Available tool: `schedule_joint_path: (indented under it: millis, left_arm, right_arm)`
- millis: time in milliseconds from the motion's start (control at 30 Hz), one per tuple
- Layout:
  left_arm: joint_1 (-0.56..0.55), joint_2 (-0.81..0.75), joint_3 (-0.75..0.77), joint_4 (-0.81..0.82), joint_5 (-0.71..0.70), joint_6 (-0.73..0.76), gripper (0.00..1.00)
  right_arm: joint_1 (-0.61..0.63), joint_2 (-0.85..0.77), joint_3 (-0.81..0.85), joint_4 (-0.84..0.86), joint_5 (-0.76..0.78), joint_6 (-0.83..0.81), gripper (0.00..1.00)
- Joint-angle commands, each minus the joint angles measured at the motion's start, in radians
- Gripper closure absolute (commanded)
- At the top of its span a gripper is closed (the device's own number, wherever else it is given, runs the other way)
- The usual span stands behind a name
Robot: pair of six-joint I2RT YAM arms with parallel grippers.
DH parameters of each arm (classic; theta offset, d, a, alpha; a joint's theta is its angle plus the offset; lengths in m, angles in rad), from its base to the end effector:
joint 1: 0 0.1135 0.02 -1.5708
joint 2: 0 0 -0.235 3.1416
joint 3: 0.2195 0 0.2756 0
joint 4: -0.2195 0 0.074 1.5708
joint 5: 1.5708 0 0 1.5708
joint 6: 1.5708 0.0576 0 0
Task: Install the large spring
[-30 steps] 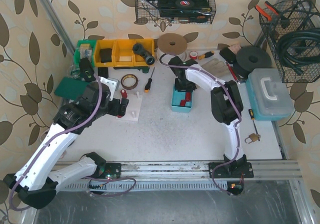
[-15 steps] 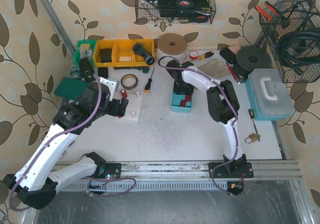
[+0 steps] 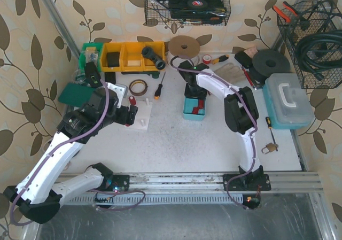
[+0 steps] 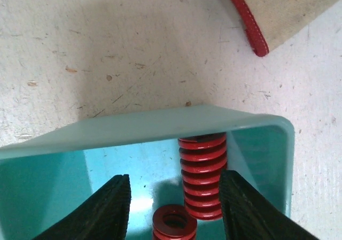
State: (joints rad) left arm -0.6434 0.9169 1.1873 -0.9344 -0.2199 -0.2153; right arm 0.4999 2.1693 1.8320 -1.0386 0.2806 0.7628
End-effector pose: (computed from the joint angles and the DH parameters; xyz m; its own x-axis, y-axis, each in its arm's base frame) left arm 0.1858 -0.1236 0.3495 -0.5774 0.1724 -0.7981 0.3324 0.9424 -0.0369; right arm 0.4036 0.2022 0.1484 -0.9081 0.2605 -0.3277 0.2960 0.9531 -0.0626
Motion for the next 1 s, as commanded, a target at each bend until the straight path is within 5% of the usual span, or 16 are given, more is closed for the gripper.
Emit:
schedule_joint_path:
  millis: [0,567,967]
  left_arm:
    - [-0.007,-0.01,0.034,0.006,0.018,-0.013,0.05]
    - [-0.009,-0.023,0.033,-0.005,0.012,-0.015,0.05]
    - [-0.009,-0.007,0.027,0.011,0.022,-0.016,0.05]
  right_arm:
    - [0.008,-0.005,-0.011,-0.05,0.009,0.047,0.52]
    - [0.013,0.144,0.051,-0.075,-0.036,0.138,0.47]
    - [0.008,0.07,0.0,-0.019,-0.06,0.146,0.53]
